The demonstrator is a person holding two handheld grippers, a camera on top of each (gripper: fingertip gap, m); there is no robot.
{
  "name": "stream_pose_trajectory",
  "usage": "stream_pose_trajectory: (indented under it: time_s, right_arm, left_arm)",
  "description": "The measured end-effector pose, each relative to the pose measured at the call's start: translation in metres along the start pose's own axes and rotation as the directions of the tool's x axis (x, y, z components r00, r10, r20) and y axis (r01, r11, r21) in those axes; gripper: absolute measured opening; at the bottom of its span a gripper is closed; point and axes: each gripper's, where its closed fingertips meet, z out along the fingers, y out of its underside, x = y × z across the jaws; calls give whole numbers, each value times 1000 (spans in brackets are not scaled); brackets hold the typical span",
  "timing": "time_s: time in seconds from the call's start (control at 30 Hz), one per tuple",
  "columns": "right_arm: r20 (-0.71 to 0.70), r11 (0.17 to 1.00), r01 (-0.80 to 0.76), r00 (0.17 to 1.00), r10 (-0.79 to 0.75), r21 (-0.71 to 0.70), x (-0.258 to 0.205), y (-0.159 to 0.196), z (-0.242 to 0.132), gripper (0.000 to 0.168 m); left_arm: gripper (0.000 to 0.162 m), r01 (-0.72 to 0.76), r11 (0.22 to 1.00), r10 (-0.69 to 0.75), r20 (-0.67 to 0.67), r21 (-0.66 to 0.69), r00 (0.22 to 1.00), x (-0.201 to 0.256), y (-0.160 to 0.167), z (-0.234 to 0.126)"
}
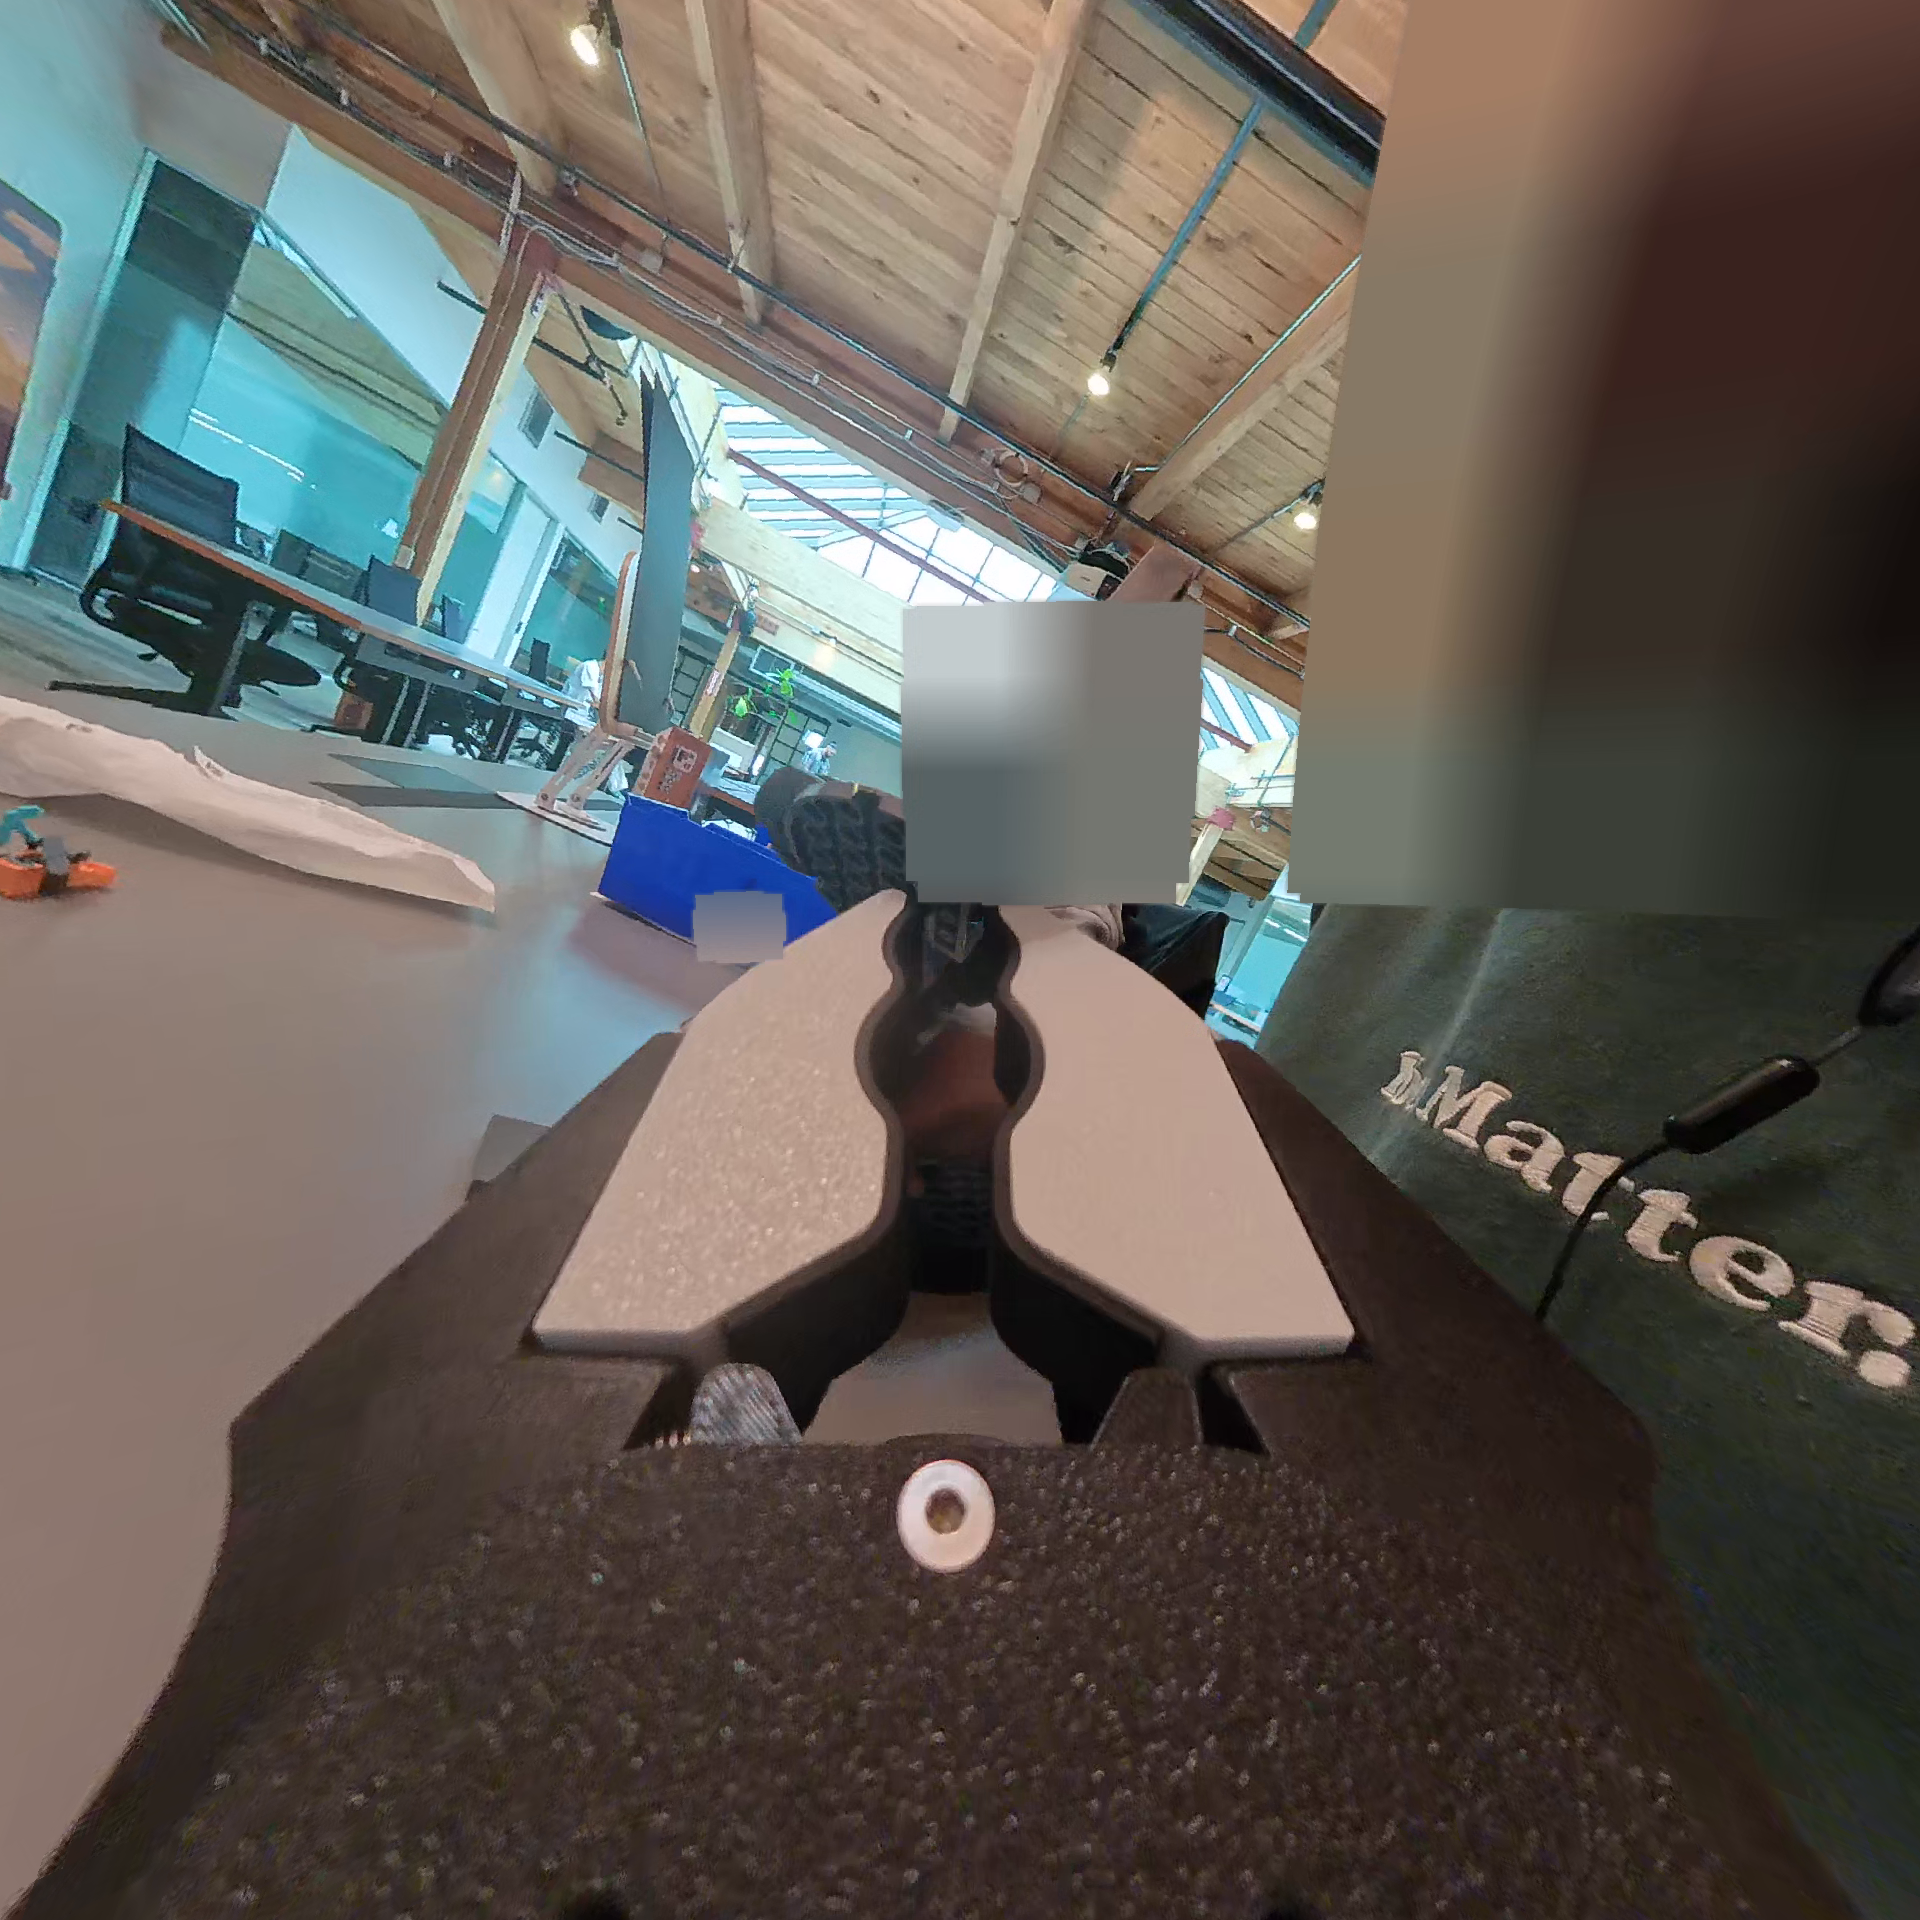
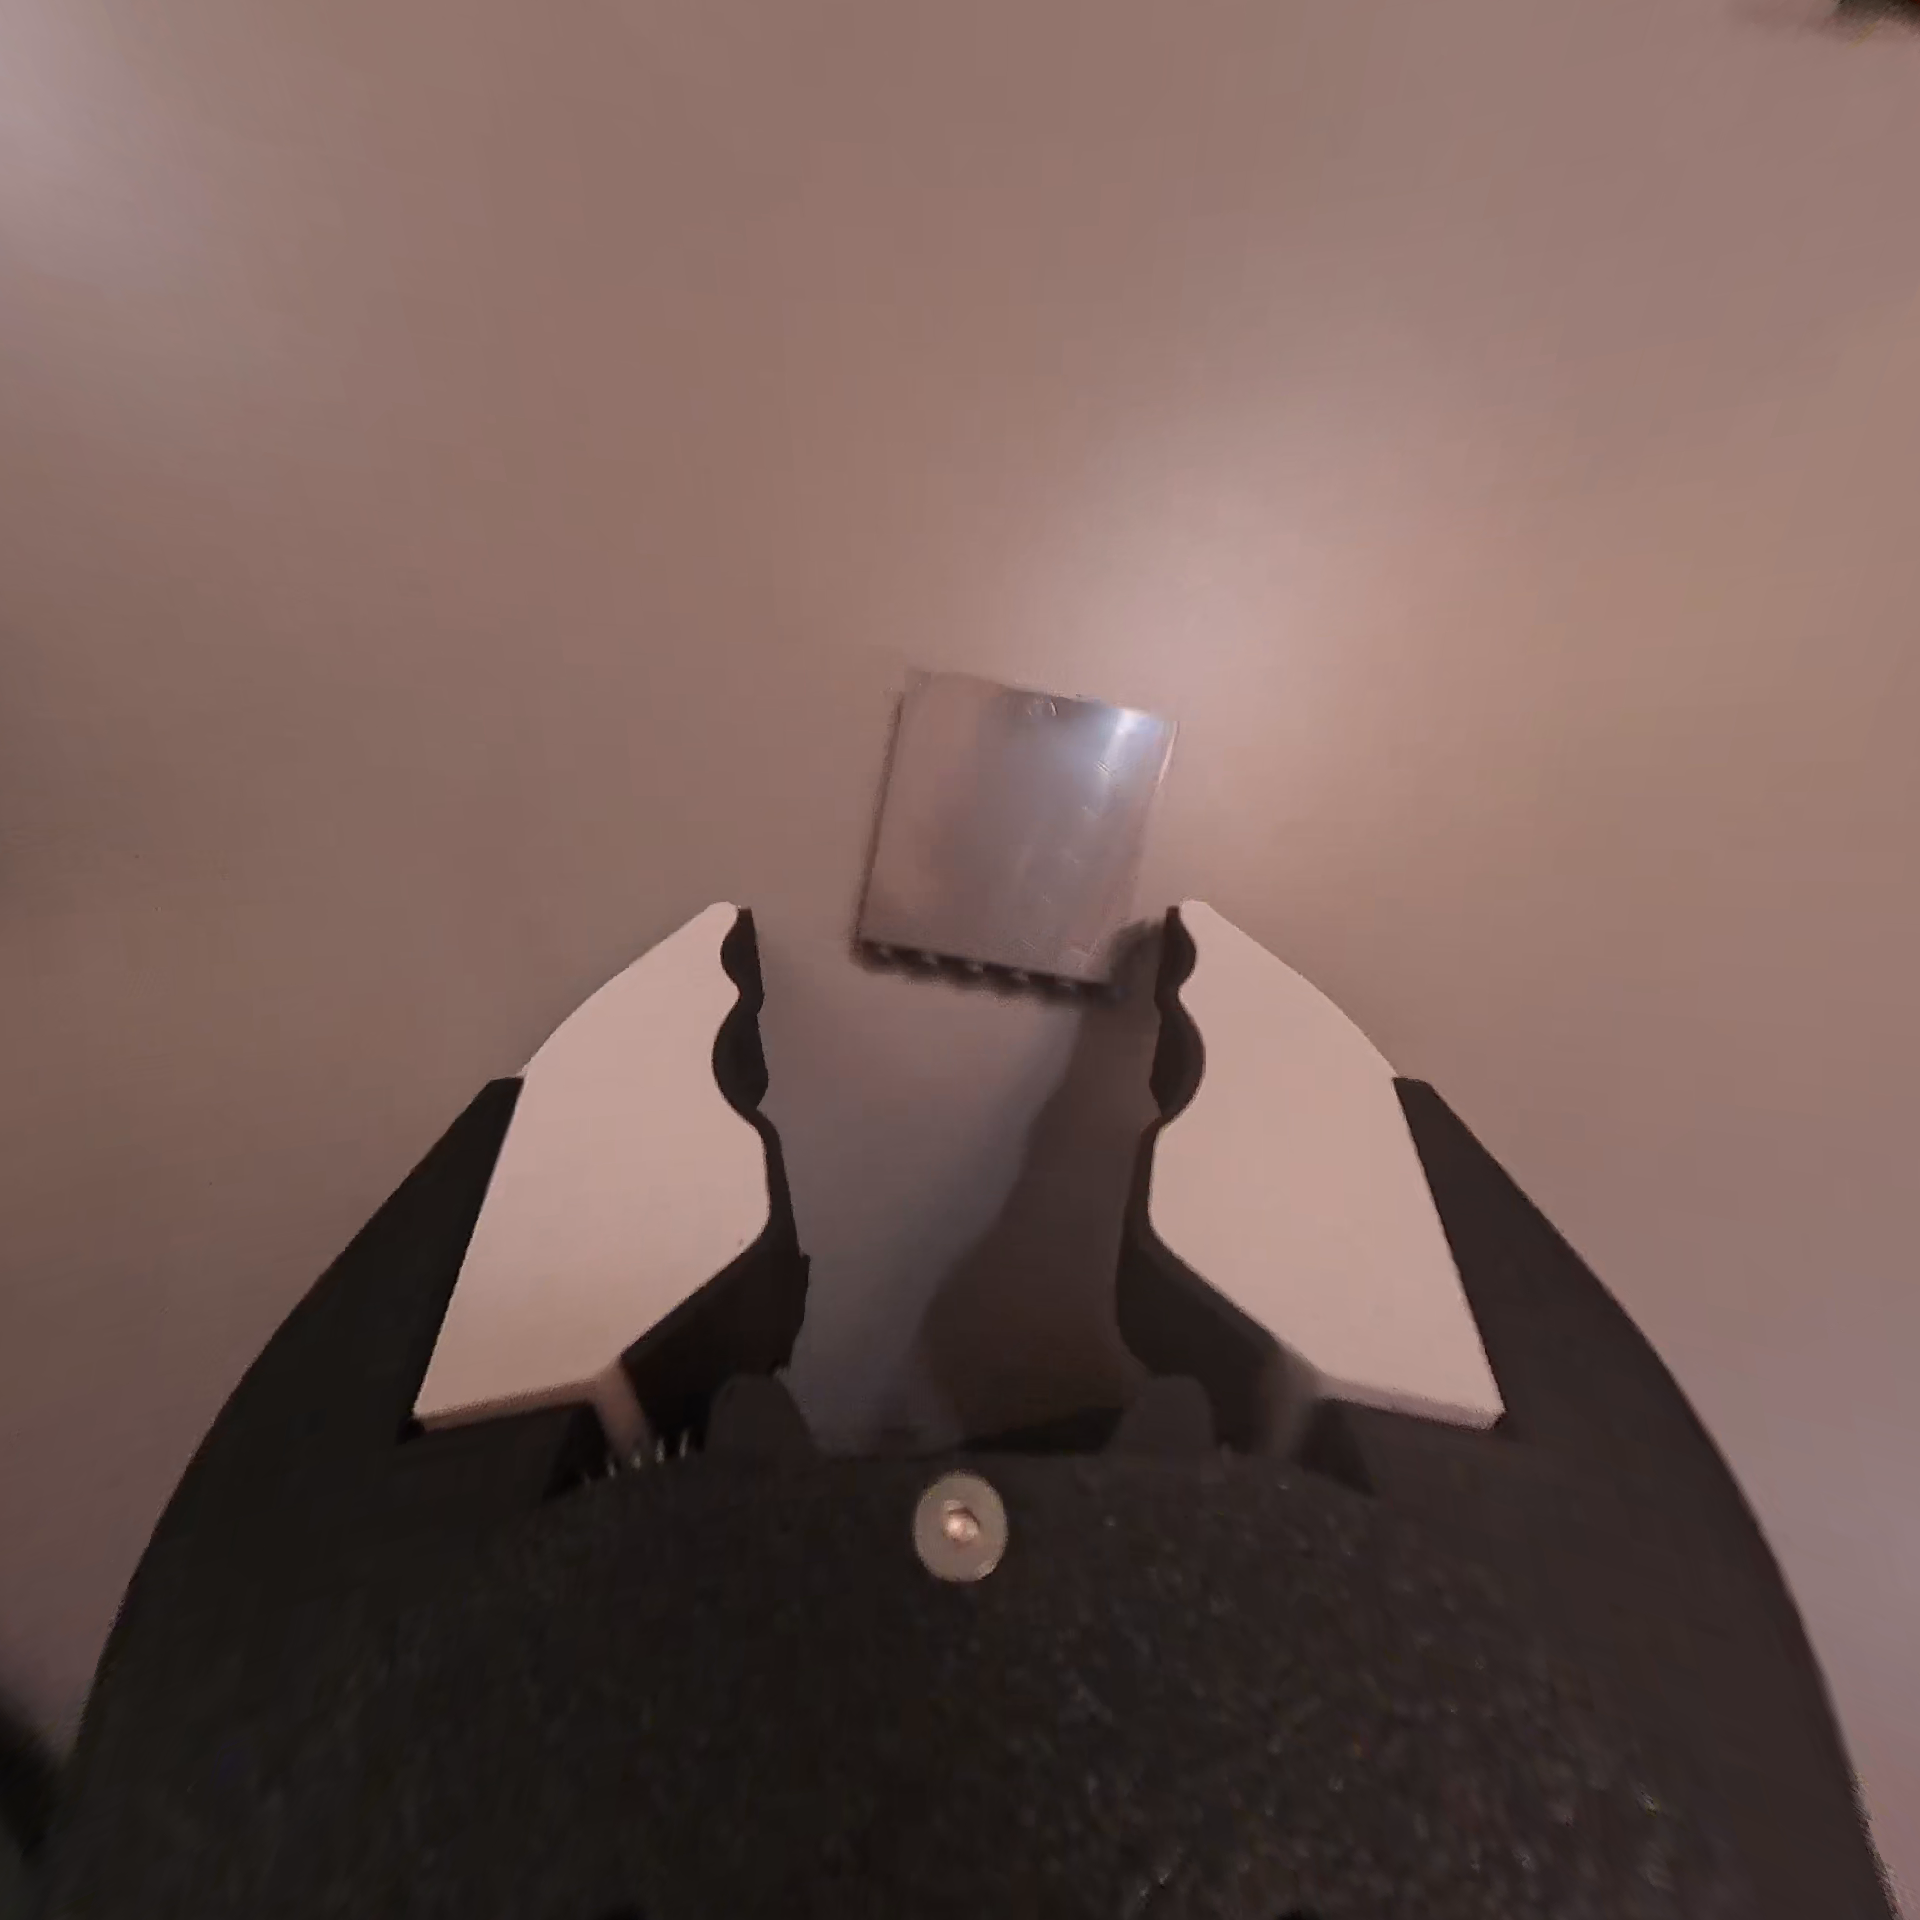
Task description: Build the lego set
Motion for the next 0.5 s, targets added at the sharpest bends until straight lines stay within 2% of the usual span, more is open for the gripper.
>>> stream_pose_trajectory:
  time_s: [0.03, 0.1, 0.17, 0.23, 0.37, 0.5]
  right_arm:
    - [0, 1000, -4, 1000, 4, 10, -1, -3, 2, 70]
    - [12, 1000, 12, 1000, -13, 27, -3, -8, 4, 52]
    - [54, 999, 44, 998, -45, 17, -3, -8, 4, 51]
    - [194, 998, 57, 979, -59, 16, -12, -10, -1, 51]
    - [590, 998, -23, 807, -12, 51, -39, -39, -49, 51]
    - [771, 999, 21, 636, -33, 25, -54, -63, -99, 51]
  left_arm:
    - [11, -18, 1000, 18, 4, -3, 1000, 1, 0, 0]
    - [11, -64, 998, 64, 16, -15, 998, 2, 1, 1]
    - [11, -120, 992, 121, 34, -33, 992, 2, 2, 1]
    - [10, -197, 979, 200, 57, -56, 978, 2, 4, 2]
    - [11, -386, 912, 401, 102, -139, 910, 1, 11, 4]
    - [11, -546, 802, 588, 152, -242, 795, -5, 18, 6]
